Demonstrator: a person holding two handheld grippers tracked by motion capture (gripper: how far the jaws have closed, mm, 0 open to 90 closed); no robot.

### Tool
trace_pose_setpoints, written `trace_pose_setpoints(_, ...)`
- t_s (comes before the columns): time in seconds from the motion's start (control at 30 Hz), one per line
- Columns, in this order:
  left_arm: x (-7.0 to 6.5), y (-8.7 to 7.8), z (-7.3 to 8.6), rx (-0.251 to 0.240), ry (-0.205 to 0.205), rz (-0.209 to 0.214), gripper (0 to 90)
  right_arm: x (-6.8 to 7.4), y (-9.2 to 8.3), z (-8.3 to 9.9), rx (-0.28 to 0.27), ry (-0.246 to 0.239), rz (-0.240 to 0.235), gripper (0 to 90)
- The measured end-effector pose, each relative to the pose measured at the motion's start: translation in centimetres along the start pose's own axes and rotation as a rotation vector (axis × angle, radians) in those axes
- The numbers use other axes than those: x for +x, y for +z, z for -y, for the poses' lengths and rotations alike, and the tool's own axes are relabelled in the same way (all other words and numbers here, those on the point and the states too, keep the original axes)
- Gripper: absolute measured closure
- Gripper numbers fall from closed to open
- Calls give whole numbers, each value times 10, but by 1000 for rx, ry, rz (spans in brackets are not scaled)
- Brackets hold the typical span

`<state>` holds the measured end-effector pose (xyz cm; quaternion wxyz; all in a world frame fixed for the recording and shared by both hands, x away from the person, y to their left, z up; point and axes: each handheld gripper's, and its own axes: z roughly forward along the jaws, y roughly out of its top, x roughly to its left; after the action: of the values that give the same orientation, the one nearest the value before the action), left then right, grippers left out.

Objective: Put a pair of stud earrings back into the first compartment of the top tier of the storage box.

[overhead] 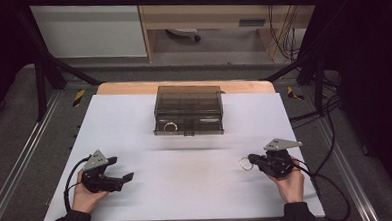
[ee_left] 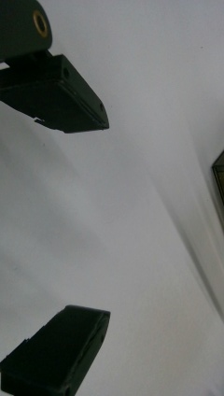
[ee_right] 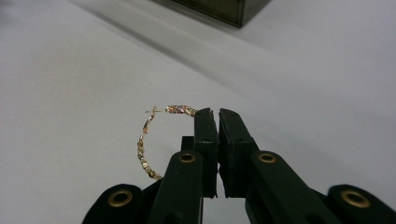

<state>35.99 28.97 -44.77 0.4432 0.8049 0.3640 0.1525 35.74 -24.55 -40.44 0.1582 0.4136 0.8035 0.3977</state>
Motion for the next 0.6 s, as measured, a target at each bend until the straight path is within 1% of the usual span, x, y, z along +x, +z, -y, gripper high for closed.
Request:
trace_pose_setpoints(0.03, 0, 0, 0, 0, 0, 0, 72, 5, 1, -7, -6, -19, -10, 869)
trace_pose_setpoints(0.1, 0, 0, 0, 1, 0, 0, 72, 7, 2, -10, -10, -24, -11, 870)
trace_pose_setpoints(0.13, 0, 0, 0, 1, 0, 0, 72, 12, 4, -18, -17, -37, -24, 869)
trace_pose_setpoints(0.2, 0, 0, 0, -1, 0, 0, 72, 14, 5, -20, -20, -41, -26, 870)
trace_pose_setpoints(0.23, 0, 0, 0, 0, 1, 0, 72, 19, 7, -28, -25, -51, -35, 869)
trace_pose_setpoints(0.3, 0, 0, 0, 0, 1, 0, 72, 21, 7, -31, -29, -52, -37, 870)
trace_pose_setpoints(0.37, 0, 0, 0, -1, 1, 0, 72, 29, 10, -43, -45, -70, -51, 870)
trace_pose_setpoints(0.43, 0, 0, 0, -1, 1, 1, 72, 30, 10, -45, -46, -66, -55, 870)
trace_pose_setpoints(0.47, 0, 0, 0, 0, 1, 0, 71, 34, 13, -52, -53, -76, -61, 870)
trace_pose_setpoints(0.5, 0, 0, 0, -1, 1, 0, 71, 34, 13, -52, -53, -76, -61, 870)
trace_pose_setpoints(0.6, 0, 0, 0, -1, 1, 1, 72, 39, 16, -60, -59, -82, -70, 870)
